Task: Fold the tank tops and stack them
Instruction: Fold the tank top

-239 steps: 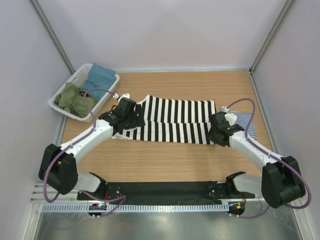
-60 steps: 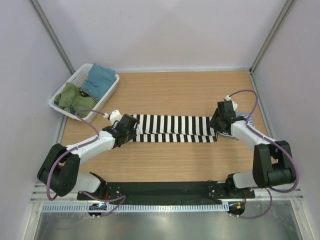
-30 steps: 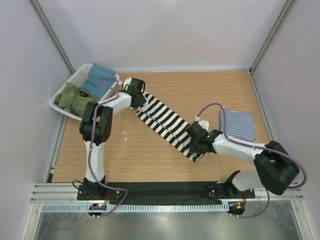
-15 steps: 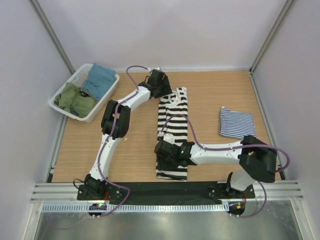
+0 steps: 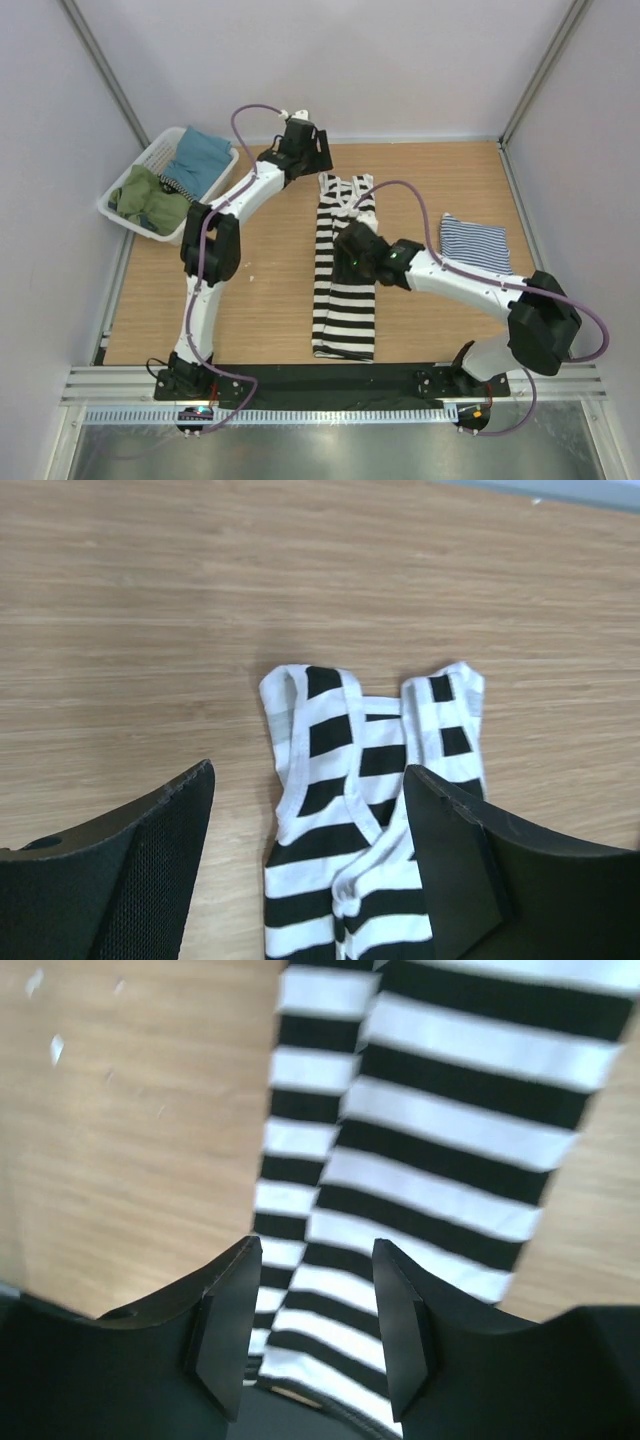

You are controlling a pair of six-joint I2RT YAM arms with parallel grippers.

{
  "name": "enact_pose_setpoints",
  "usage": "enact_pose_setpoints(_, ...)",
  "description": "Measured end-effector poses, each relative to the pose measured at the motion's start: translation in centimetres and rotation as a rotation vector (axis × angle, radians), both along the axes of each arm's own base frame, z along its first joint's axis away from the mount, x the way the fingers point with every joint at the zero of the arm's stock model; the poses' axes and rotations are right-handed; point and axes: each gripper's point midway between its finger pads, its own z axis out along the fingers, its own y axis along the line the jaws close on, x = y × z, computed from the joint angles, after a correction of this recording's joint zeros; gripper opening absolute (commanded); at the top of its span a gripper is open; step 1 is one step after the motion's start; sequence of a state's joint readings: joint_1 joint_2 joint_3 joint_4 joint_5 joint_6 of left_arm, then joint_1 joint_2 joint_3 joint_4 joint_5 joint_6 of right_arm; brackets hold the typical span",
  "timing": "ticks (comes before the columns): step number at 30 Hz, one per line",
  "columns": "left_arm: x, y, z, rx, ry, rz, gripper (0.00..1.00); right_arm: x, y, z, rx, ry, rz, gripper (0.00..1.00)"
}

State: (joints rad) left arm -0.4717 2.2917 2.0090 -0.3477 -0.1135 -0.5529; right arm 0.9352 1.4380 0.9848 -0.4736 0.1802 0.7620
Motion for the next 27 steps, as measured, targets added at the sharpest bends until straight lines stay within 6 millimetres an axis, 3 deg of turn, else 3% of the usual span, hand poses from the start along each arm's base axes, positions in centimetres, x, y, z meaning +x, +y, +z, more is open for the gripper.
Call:
enact_pose_setpoints(3, -0.8, 0.4, 3.0, -0.011, -0.037, -0.008, 0.74, 4.3, -3.6, 0.3, -0.018, -0.017, -0.108, 0.52)
enact_pose_setpoints(6, -3.0, 1.1, 4.4, -0.026, -0.031, -0.020, 0.73, 8.7, -6.7, 1.0, -0.026, -0.038, -0.212, 0.49)
enact_pose_setpoints(10, -6.2, 1.7, 3.5, -0.046, 0.012, -0.043, 0.73, 14.8, -9.8, 1.6, -0.018, -0.057, -0.314, 0.48)
enact_pose_setpoints(14, -7.3, 1.6, 1.1, -0.041, 0.062, -0.064, 0.70, 20.3, -12.3, 0.5, -0.021, -0.051, -0.387, 0.46)
enact_pose_setpoints(20, -3.8, -0.8, -0.7, -0.061, 0.059, -0.090, 0.64, 26.9, -14.7, -2.0, -0.023, -0.030, -0.440, 0.45)
enact_pose_setpoints(27, -1.0, -2.4, -4.2, -0.073, 0.083, -0.105, 0.58, 30.9, -13.6, -4.6, 0.018, -0.001, -0.396, 0.50)
